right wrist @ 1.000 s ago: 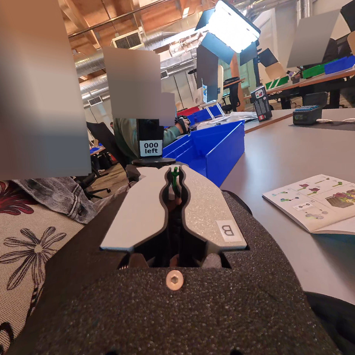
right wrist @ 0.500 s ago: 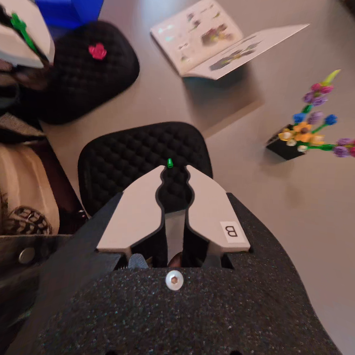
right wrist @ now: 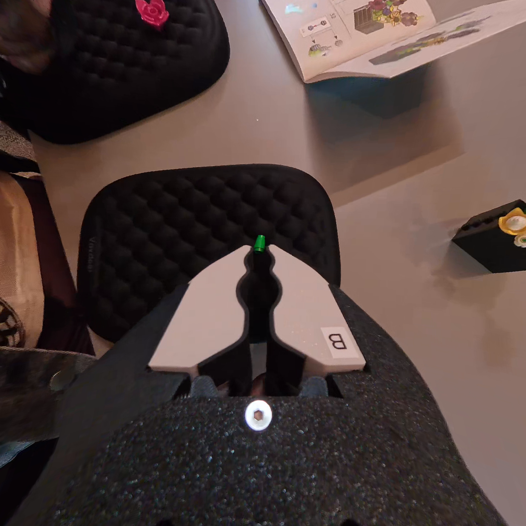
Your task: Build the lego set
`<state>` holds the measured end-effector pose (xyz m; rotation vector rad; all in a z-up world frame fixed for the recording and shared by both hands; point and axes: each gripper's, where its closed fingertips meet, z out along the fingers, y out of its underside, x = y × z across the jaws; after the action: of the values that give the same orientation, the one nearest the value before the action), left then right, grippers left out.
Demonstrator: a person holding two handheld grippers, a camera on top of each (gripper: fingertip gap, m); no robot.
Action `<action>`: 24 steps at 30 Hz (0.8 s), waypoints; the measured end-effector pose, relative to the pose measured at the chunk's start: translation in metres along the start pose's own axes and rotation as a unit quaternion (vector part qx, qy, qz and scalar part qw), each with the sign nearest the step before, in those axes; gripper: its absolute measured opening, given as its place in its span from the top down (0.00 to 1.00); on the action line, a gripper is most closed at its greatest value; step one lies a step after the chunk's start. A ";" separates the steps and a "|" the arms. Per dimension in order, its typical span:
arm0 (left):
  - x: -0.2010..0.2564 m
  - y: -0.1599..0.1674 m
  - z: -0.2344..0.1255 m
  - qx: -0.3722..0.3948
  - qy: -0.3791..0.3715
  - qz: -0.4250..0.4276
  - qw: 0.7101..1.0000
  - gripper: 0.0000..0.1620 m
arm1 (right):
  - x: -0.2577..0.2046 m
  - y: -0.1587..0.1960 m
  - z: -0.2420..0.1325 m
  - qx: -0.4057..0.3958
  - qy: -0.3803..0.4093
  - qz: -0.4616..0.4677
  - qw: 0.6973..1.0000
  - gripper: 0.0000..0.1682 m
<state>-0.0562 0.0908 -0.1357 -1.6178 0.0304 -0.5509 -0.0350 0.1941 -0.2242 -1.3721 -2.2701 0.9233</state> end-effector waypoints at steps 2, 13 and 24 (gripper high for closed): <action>0.001 0.003 0.000 -0.026 0.005 -0.014 1.000 0.98 | -0.002 -0.007 -0.002 0.032 -0.010 -0.005 0.999 0.96; 0.013 0.046 -0.013 -0.199 0.086 -0.103 0.971 0.98 | -0.094 -0.078 -0.010 0.222 -0.244 -0.101 0.939 0.96; 0.014 0.066 -0.008 -0.259 0.062 -0.057 0.962 0.98 | -0.096 -0.068 -0.002 0.069 -0.266 -0.218 0.937 0.96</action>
<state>-0.0267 0.0693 -0.1936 -2.0995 0.1898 -0.7774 -0.0330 0.0880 -0.1722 -0.5482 -2.6633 1.3742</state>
